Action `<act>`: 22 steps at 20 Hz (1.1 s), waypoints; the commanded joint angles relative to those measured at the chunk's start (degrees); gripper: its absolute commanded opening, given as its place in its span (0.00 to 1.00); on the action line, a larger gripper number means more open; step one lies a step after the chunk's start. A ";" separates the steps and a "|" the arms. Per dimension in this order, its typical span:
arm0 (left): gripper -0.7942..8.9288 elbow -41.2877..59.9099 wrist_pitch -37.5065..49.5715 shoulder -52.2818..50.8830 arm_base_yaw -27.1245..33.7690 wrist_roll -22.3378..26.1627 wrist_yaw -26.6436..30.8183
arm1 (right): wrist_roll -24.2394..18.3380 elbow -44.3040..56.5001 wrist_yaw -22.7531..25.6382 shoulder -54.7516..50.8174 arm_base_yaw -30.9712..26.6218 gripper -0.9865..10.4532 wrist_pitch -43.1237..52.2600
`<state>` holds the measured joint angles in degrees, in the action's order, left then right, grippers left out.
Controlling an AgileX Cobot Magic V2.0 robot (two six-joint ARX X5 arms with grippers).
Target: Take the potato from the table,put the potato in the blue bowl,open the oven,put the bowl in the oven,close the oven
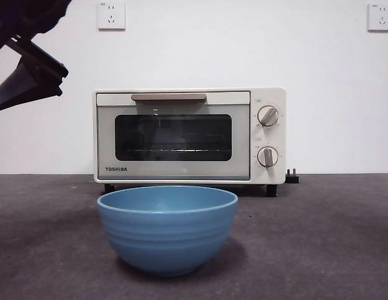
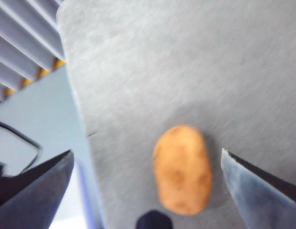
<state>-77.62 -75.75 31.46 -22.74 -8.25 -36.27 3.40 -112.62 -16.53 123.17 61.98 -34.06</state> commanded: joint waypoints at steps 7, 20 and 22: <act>0.08 -0.48 0.24 -0.44 -2.19 -2.51 -4.94 | -2.05 -0.09 3.10 5.64 1.07 0.75 1.66; 0.08 -0.48 0.09 -0.59 -6.36 1.99 22.12 | -2.23 -0.09 3.96 12.20 2.32 0.75 4.52; 0.08 -0.48 0.07 -0.59 -6.36 3.78 26.16 | -2.25 -0.09 4.61 13.25 2.58 0.75 4.48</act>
<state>-78.02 -75.81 31.29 -28.93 -6.35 -10.57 1.63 -112.73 -12.01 135.09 64.29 -29.93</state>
